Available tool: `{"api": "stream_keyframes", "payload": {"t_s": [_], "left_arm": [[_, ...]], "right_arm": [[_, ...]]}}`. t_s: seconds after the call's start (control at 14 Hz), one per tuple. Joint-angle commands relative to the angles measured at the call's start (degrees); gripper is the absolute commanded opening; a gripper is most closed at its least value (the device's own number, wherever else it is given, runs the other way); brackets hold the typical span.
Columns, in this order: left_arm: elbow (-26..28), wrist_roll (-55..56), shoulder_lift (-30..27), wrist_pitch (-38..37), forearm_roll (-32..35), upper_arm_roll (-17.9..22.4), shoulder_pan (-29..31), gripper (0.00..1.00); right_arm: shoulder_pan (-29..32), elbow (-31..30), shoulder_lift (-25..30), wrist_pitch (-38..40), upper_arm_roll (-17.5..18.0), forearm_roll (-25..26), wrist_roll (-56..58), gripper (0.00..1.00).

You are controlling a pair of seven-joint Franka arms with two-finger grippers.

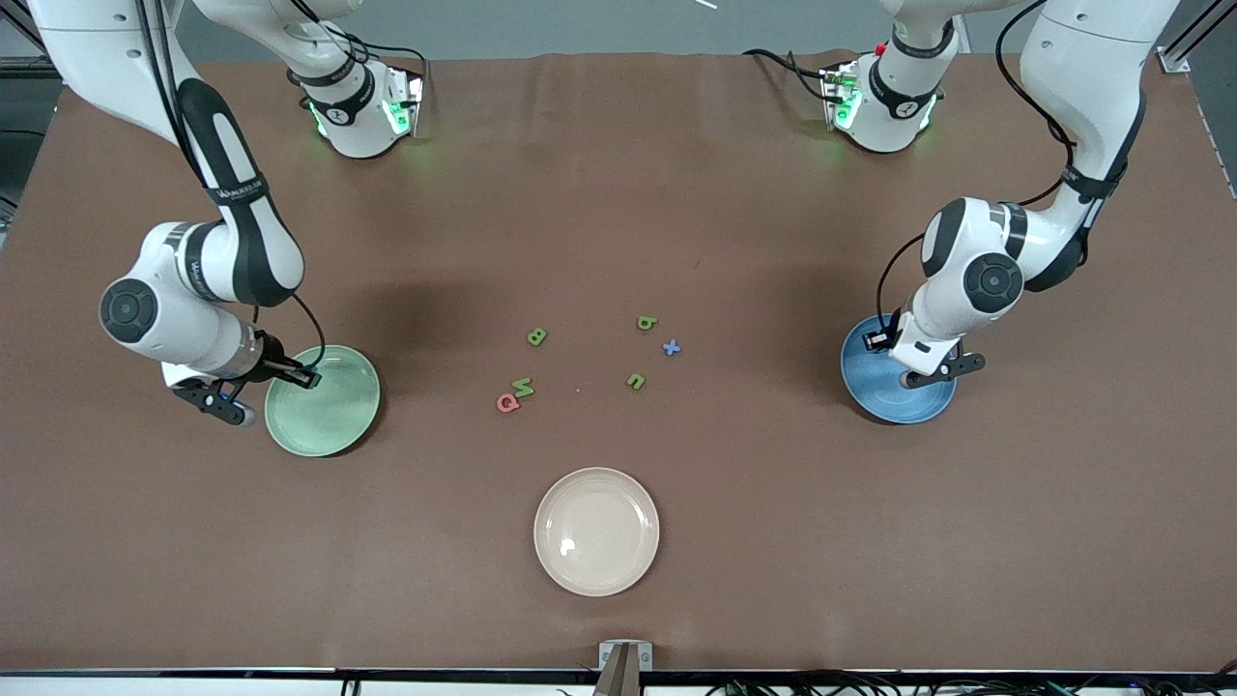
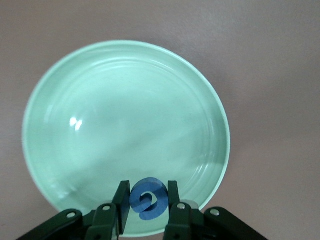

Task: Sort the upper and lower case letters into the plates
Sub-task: 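Grasp the blue x with the left gripper, the pink Q with the right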

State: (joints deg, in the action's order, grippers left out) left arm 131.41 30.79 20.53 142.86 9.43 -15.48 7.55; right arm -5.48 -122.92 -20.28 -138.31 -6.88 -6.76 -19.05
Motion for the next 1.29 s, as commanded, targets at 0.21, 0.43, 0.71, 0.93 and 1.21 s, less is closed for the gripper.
{"api": "stream_keyframes", "payload": {"t_s": [0.21,0.43,0.71,0.93,1.21], "left_arm": [[0.2,-0.1,-3.4,-0.5,0.9,-0.7,0.6,0.95],[-5.3,0.8,-6.0,-11.1,0.2,-4.2,0.5,1.00],[-16.9,10.1,-3.2,-21.2,-2.5,-11.8,-0.4,1.00],[-22.1,19.1,0.5,-21.3,-3.1,-15.8,-3.1,1.00],[-24.9,23.8,5.8,-16.5,-2.7,-15.6,-11.0,1.00]], "right_arm": [[0.0,-1.9,-3.2,-5.0,1.4,-0.9,1.9,0.02],[-0.3,-1.9,-4.2,-5.3,1.8,-1.0,1.9,0.04],[-0.3,-1.7,-4.2,-4.6,1.8,-1.0,1.7,0.68],[-0.4,-0.7,-3.3,-2.6,1.9,-1.0,1.1,1.00],[-5.3,5.0,-1.8,4.3,1.9,-1.0,-8.9,1.00]]}}
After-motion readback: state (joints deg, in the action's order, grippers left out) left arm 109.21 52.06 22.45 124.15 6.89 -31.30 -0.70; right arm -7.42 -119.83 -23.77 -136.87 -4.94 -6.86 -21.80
